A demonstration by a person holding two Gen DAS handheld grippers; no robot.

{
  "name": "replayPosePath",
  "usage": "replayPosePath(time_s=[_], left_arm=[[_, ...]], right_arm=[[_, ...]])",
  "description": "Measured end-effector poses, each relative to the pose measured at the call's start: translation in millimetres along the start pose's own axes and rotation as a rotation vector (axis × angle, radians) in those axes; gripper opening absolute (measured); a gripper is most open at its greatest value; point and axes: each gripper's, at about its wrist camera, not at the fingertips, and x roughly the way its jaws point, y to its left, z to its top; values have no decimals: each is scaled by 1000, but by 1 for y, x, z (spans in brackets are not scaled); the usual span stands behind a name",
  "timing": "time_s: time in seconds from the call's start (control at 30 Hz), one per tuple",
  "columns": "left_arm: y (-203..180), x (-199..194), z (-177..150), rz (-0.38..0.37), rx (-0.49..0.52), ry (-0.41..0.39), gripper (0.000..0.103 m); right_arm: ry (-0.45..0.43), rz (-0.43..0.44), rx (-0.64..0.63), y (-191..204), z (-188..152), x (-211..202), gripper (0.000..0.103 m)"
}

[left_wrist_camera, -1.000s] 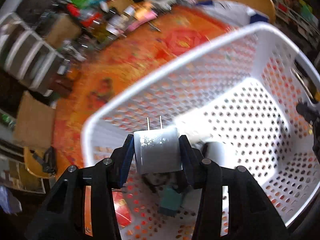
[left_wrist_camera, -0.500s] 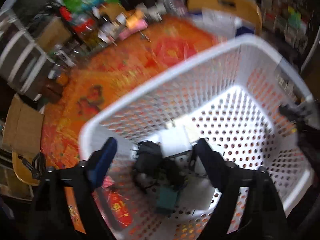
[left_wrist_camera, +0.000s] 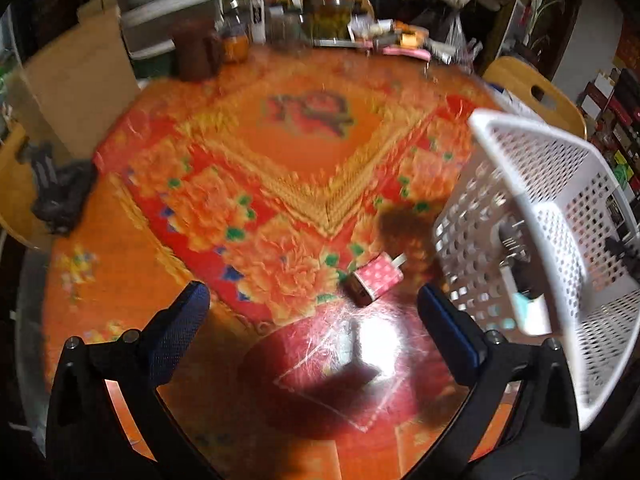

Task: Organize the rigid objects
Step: 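Grasp the pink patterned box with the left tool and lift it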

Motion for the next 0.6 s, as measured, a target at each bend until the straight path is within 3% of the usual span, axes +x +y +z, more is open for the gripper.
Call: replayPosePath(time_s=[0.23,0.4,0.5,0.6], left_arm=[[-17,44,1,-58,35,26,101],[-22,76,8,-65,18,57,89],[-25,79,8,-48,17,49,70],[-32,76,7,-27,45,32,37]], right_arm=[[5,0,1,-1,0,1,17],[5,-2,3,-3,1,2,17],[5,-1,2,-3,1,2,17],[6,-1,2,-3,1,2,17]])
